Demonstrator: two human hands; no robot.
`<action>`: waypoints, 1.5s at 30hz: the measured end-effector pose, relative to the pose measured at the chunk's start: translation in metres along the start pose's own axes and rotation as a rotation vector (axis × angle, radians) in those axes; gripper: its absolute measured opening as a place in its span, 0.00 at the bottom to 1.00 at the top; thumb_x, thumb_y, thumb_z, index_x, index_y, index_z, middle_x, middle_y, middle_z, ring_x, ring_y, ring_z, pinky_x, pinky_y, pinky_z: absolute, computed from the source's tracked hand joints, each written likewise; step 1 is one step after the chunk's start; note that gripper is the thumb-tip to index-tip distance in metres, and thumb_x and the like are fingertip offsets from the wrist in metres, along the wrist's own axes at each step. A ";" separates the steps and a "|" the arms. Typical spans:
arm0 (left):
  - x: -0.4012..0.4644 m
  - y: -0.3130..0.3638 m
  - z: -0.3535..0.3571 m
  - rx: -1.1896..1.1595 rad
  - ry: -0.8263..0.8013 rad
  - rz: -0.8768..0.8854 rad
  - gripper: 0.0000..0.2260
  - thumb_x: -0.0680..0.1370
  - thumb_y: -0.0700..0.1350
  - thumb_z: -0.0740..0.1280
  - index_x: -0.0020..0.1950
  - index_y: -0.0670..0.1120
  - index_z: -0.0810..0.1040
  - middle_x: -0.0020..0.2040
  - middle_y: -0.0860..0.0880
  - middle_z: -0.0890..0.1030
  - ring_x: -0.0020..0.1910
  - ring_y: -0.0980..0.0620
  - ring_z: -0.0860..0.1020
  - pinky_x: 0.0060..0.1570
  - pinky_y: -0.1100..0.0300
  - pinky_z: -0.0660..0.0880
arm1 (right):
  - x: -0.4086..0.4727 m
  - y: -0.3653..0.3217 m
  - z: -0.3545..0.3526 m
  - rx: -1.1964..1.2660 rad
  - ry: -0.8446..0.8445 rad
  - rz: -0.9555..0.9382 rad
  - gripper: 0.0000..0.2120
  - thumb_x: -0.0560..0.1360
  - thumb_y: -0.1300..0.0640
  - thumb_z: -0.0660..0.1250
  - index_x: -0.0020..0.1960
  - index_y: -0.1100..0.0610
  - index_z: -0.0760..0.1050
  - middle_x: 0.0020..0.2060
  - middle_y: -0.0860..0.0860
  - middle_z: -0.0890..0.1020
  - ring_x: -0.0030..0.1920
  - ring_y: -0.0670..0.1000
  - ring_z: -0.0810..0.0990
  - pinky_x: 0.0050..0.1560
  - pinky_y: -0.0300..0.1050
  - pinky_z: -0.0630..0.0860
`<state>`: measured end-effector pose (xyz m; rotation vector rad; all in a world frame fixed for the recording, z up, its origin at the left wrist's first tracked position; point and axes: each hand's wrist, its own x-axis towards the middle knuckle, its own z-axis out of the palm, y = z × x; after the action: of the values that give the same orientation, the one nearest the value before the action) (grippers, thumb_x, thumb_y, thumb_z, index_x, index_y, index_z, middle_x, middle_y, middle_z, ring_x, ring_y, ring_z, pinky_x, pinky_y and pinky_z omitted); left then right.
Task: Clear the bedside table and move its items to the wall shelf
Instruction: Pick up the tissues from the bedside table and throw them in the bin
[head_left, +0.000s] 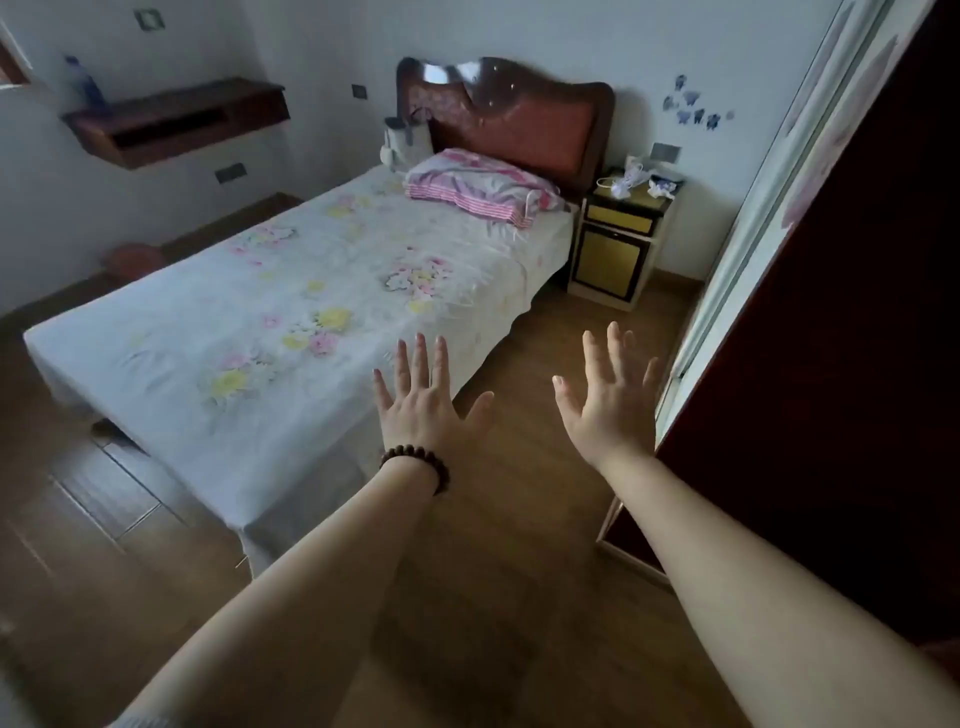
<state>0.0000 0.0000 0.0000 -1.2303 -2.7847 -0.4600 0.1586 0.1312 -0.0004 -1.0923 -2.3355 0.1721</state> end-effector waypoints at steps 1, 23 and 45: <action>0.004 -0.002 0.003 0.022 -0.017 0.001 0.41 0.71 0.72 0.41 0.78 0.51 0.38 0.79 0.49 0.40 0.77 0.48 0.36 0.73 0.41 0.37 | 0.000 -0.001 0.005 0.002 -0.010 0.019 0.29 0.77 0.42 0.56 0.74 0.54 0.58 0.76 0.58 0.55 0.76 0.57 0.49 0.72 0.60 0.40; 0.327 0.116 0.144 0.021 -0.131 0.111 0.40 0.73 0.72 0.44 0.78 0.52 0.41 0.79 0.50 0.43 0.77 0.49 0.38 0.74 0.41 0.39 | 0.265 0.162 0.145 -0.111 -0.122 0.287 0.29 0.77 0.38 0.49 0.73 0.51 0.59 0.77 0.54 0.52 0.76 0.54 0.47 0.74 0.60 0.48; 0.738 0.283 0.290 -0.023 -0.209 0.270 0.39 0.73 0.71 0.45 0.78 0.52 0.41 0.80 0.49 0.45 0.77 0.48 0.39 0.73 0.40 0.40 | 0.611 0.348 0.283 -0.221 -0.126 0.467 0.27 0.77 0.40 0.51 0.71 0.52 0.63 0.76 0.54 0.54 0.76 0.54 0.50 0.73 0.55 0.43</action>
<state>-0.2760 0.7914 -0.0773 -1.7204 -2.7180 -0.3619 -0.0746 0.8463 -0.0951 -1.7753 -2.2053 0.1604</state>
